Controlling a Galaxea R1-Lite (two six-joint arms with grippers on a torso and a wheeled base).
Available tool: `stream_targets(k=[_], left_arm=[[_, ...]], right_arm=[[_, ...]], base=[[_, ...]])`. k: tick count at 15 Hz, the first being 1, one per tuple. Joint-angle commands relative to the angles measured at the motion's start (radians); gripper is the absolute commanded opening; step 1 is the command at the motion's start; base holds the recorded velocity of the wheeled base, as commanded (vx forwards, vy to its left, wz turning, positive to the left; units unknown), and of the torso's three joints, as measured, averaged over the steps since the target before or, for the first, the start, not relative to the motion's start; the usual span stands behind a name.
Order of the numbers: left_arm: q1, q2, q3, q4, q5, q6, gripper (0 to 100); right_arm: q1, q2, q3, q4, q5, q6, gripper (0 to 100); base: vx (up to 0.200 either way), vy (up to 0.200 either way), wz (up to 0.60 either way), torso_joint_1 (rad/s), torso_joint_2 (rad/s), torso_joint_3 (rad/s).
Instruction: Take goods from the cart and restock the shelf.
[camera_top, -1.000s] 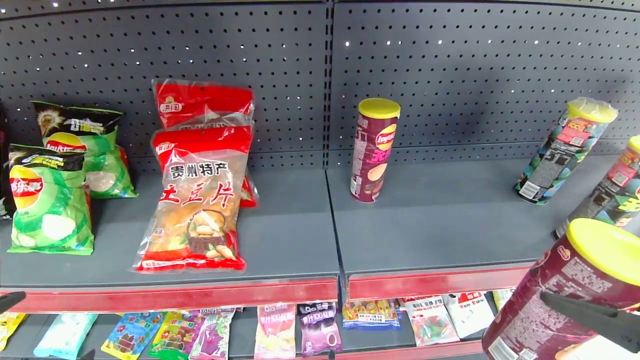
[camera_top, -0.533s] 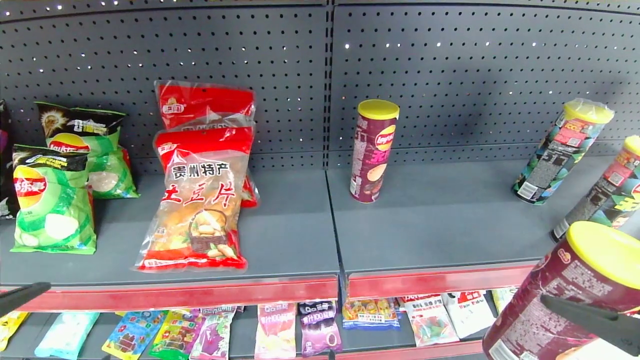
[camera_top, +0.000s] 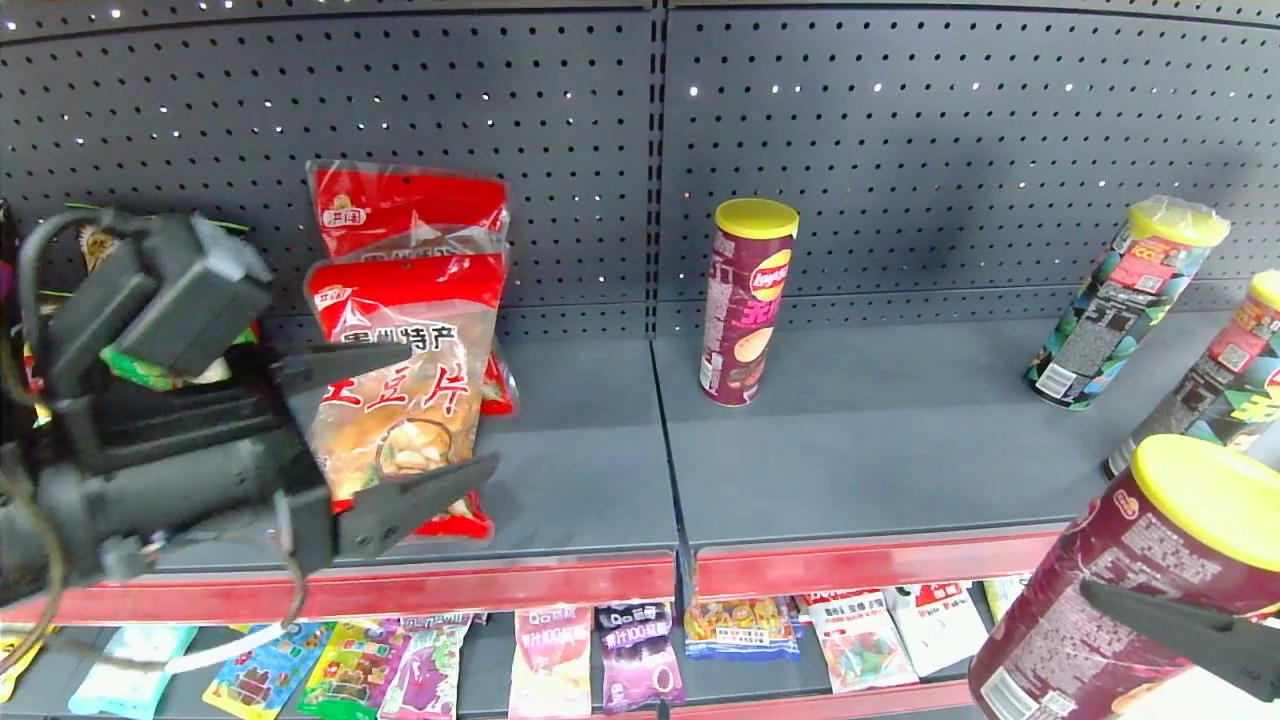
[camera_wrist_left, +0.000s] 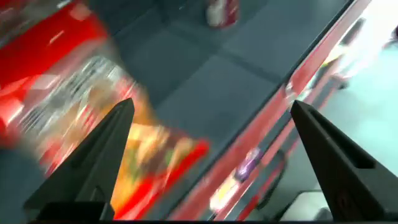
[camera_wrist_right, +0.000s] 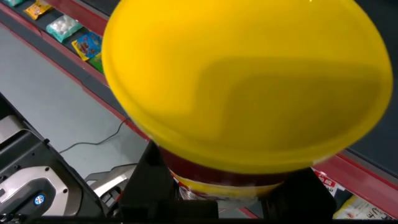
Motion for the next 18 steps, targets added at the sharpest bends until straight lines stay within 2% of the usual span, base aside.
stream_targets(k=[1,2,3,7,9,11,18], left_arm=[[-0.123,0.349,-0.252,-0.072,-0.01,-0.04,100],[-0.123,0.357,-0.258,-0.074,-0.008,-0.04,100],[-0.124,0.44,-0.333,-0.083,0.006,-0.04,100],[-0.135,0.546,-0.456,-0.085,0.016,-0.04,100],[-0.143,0.603,-0.542,-0.086,0.072,-0.04,100],[-0.144,0.664,-0.617,-0.108,0.09,-0.04,100],[-0.152,0.779,-0.776,-0.12,0.137,-0.04,100]], right_arm=[[0.0,-0.005,0.0,-0.001,-0.003,0.002,0],[0.0,-0.006,0.0,-0.002,-0.005,0.0,0],[-0.003,-0.008,0.0,-0.002,-0.008,0.002,0],[-0.003,-0.008,0.0,-0.002,-0.023,0.002,0],[-0.003,-0.008,0.001,-0.002,-0.023,0.002,0],[-0.003,-0.008,-0.002,-0.002,-0.025,0.002,0],[-0.005,-0.012,0.003,-0.002,-0.025,0.002,0]], base=[[0.0,0.0,0.0,0.0,0.0,0.0],[0.0,0.0,0.0,0.0,0.0,0.0],[0.0,0.0,0.0,0.0,0.0,0.0],[0.0,0.0,0.0,0.0,0.0,0.0],[0.0,0.0,0.0,0.0,0.0,0.0],[0.0,0.0,0.0,0.0,0.0,0.0],[0.0,0.0,0.0,0.0,0.0,0.0]])
